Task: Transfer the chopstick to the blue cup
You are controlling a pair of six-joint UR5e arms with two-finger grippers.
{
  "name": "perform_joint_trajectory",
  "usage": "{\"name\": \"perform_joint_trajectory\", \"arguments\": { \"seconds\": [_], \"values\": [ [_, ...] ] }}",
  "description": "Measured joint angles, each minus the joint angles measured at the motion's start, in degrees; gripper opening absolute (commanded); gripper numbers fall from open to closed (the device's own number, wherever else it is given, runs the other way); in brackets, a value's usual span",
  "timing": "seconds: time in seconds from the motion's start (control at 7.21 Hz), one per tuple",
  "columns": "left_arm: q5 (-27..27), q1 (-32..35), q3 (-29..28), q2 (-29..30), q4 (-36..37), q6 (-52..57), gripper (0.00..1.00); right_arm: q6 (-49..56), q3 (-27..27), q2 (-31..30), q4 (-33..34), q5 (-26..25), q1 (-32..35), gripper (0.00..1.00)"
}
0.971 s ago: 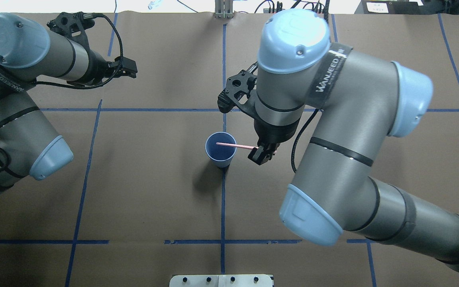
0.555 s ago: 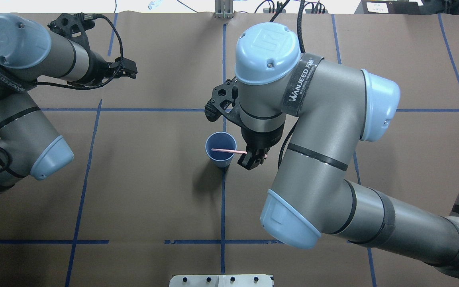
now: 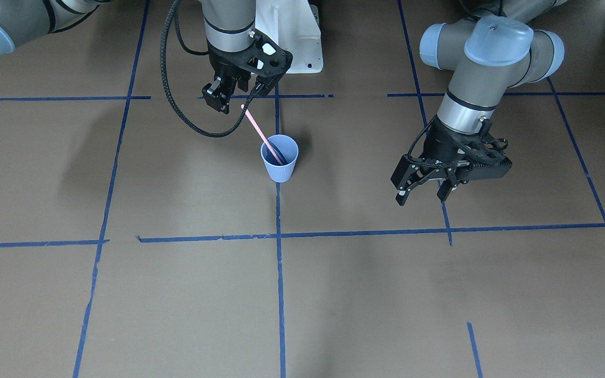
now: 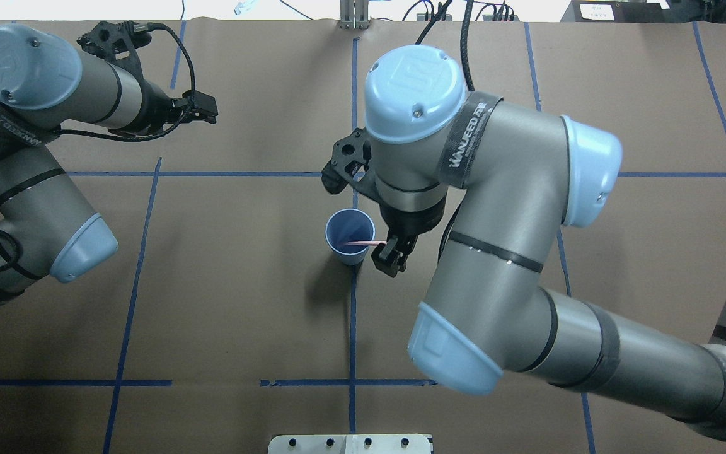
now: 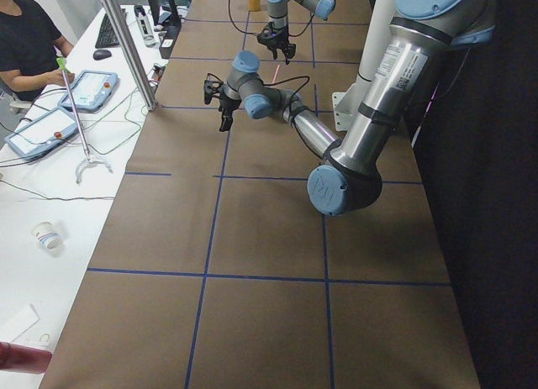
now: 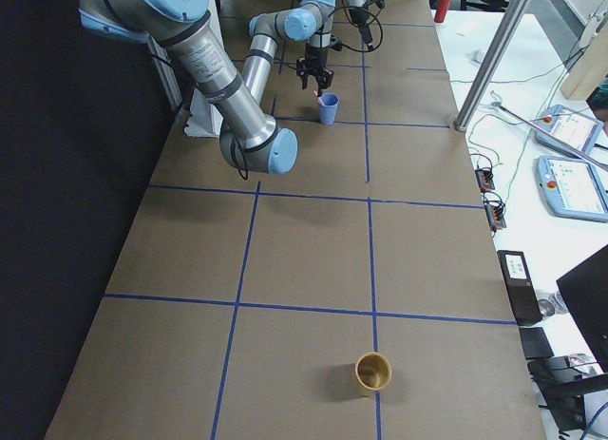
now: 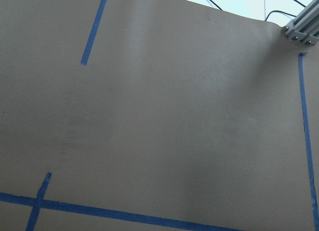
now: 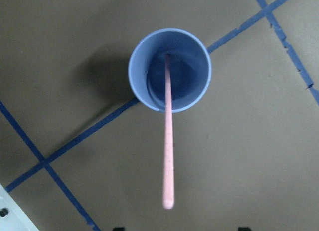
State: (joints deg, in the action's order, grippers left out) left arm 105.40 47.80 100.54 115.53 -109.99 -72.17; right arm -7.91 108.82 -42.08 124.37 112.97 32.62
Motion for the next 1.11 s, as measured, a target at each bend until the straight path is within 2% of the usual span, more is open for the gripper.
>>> {"name": "perform_joint_trajectory", "arguments": {
  "seconds": [0.28,0.55,0.83,1.11],
  "values": [
    [0.2,0.9,-0.3,-1.0,0.0,3.9,1.00,-0.6,3.5,-4.5,-0.9,1.5,7.6,1.00],
    [2.1,2.4,-0.9,-4.9,0.4,14.3,1.00,-1.0,5.4,-14.0,-3.5,8.3,20.1,1.00],
    [9.0,7.8,-2.8,-10.1,0.6,28.1,1.00,-1.1,5.0,-22.0,-4.2,13.4,31.2,1.00],
    [18.1,16.7,-7.0,-14.6,0.8,43.7,1.00,-0.9,1.3,-26.3,-4.3,15.3,40.4,1.00]
  ]
}}
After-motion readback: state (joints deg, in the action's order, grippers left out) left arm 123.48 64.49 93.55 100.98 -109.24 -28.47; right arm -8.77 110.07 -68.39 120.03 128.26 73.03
